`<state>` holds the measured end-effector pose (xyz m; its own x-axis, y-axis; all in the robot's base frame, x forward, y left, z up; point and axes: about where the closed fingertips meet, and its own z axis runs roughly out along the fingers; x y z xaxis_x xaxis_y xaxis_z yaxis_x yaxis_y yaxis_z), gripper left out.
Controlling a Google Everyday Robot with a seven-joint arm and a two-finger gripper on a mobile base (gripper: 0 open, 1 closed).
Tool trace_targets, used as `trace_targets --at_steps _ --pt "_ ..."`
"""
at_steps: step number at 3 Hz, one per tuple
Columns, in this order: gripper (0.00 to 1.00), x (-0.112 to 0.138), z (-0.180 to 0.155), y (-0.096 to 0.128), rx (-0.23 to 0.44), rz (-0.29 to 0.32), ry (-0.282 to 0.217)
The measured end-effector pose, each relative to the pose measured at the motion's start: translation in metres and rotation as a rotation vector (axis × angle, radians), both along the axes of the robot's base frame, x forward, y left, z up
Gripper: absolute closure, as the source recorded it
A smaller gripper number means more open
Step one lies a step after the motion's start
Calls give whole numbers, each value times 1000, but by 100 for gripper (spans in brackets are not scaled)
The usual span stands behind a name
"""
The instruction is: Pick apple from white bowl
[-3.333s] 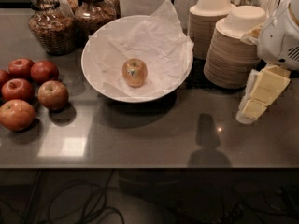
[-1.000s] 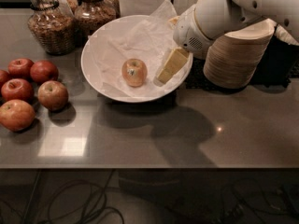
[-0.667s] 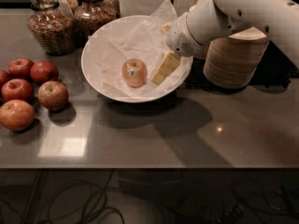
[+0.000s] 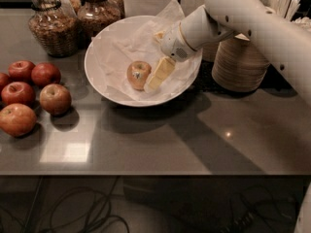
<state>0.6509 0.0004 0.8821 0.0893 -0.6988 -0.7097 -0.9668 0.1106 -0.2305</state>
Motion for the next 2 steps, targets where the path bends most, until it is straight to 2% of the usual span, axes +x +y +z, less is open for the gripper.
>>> trace_targets --at_steps 1,2 --pt "0 1 -1 4 2 40 11" --pt "0 -3 -4 6 2 44 15"
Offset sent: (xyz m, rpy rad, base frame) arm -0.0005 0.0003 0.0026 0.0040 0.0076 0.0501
